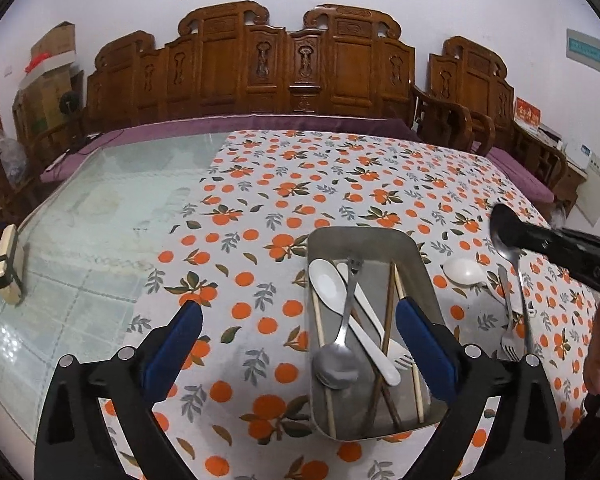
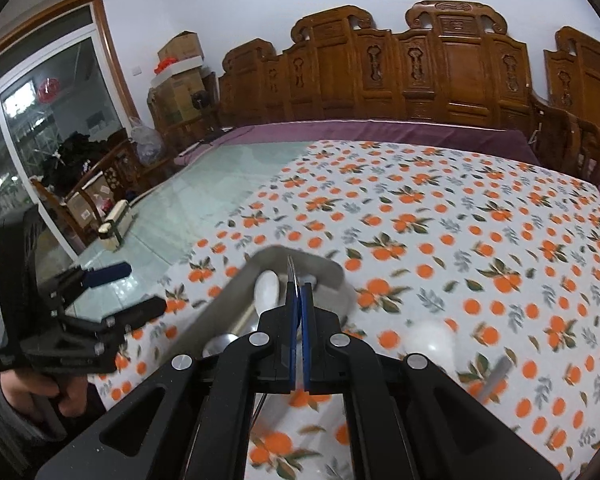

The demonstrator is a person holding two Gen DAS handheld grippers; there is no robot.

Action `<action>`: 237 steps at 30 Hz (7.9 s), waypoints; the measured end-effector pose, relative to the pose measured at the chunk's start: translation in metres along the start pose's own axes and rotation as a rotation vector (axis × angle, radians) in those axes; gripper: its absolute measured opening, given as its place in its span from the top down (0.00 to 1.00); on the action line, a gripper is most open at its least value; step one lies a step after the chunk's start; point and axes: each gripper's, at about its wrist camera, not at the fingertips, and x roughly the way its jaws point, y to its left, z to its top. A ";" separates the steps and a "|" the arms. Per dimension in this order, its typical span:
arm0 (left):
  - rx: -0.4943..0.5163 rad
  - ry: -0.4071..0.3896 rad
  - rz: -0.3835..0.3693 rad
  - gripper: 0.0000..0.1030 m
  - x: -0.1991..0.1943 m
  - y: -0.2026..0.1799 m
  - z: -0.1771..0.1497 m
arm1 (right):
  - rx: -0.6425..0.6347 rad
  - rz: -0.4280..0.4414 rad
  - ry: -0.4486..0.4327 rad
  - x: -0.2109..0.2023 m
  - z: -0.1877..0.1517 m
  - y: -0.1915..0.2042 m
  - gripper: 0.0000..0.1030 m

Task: Organize utensils
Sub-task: 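Lower the metal spoon into the grey tray and open the right tool, then move the right tool to the white plastic spoon and grasp its handle, then grasp the metal fork with the left tool while the right tool holds the white spoon, then carry the metal fork into the grey tray and open the left tool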

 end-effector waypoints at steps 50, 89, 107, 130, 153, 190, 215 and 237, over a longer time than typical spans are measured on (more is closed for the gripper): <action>0.000 -0.030 -0.041 0.09 -0.010 -0.010 0.003 | -0.017 -0.165 -0.027 -0.026 -0.023 -0.030 0.30; 0.148 0.010 -0.182 0.09 0.003 -0.113 -0.021 | -0.022 -0.255 0.199 0.010 -0.069 -0.113 0.89; 0.217 0.005 -0.196 0.09 -0.004 -0.143 -0.036 | 0.015 -0.248 0.002 -0.064 -0.035 -0.117 0.90; 0.341 0.210 -0.325 0.22 0.050 -0.279 -0.055 | 0.136 -0.434 0.123 -0.139 -0.131 -0.192 0.90; 0.395 0.315 -0.265 0.94 0.094 -0.318 -0.058 | 0.137 -0.409 0.106 -0.143 -0.124 -0.186 0.90; 0.297 0.116 -0.251 0.94 -0.021 -0.165 0.036 | 0.030 -0.315 0.054 -0.133 -0.029 -0.087 0.90; 0.158 0.295 -0.161 0.94 0.074 -0.059 0.005 | 0.013 -0.221 0.151 -0.047 -0.015 -0.047 0.90; 0.107 0.271 -0.165 0.81 0.070 -0.043 0.010 | 0.023 -0.161 0.154 -0.031 -0.012 -0.028 0.90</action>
